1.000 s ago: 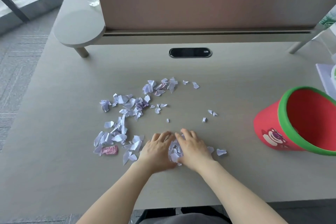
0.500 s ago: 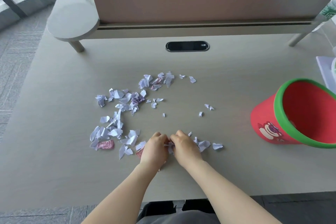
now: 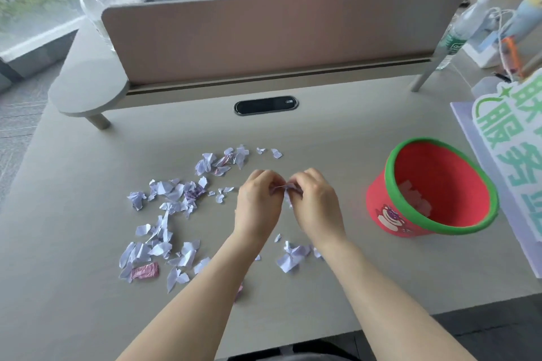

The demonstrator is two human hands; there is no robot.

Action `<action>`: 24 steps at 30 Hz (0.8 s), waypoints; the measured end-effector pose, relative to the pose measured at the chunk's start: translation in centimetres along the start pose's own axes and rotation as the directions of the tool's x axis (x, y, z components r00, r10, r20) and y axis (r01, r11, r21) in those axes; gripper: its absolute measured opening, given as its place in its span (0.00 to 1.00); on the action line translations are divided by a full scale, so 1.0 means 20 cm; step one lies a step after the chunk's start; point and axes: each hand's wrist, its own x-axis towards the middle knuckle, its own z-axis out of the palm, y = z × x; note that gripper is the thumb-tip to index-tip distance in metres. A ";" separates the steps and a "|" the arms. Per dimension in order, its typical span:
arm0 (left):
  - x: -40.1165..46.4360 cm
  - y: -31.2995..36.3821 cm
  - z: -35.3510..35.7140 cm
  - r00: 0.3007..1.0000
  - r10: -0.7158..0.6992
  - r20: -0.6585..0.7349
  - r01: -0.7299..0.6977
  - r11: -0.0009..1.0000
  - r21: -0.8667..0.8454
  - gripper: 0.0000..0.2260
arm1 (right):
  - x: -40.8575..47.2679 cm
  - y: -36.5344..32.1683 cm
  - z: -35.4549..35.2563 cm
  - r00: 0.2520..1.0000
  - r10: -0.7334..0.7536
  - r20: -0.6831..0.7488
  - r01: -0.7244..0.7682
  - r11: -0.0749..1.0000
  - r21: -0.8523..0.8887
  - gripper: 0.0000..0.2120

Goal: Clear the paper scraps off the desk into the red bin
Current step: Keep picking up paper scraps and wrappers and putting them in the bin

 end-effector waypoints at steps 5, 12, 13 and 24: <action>0.10 0.38 0.13 0.986 0.166 0.007 -0.164 0.981 -0.099 0.06 | 0.10 0.07 -0.38 0.977 -0.012 -0.214 0.000 0.999 -0.054 0.03; 0.10 0.73 0.45 0.951 0.268 0.156 -0.244 0.957 -0.160 0.05 | 0.07 0.35 -0.75 0.936 0.074 -0.345 -0.114 0.989 -0.096 0.03; 0.09 0.77 0.49 0.945 0.274 0.178 -0.247 0.956 -0.158 0.04 | 0.06 0.40 -0.78 0.932 0.099 -0.350 -0.141 0.985 -0.097 0.04; 0.02 0.85 0.76 0.899 0.280 0.337 -0.262 0.960 -0.099 0.05 | -0.01 0.67 -0.90 0.927 0.263 -0.268 -0.302 0.946 -0.116 0.01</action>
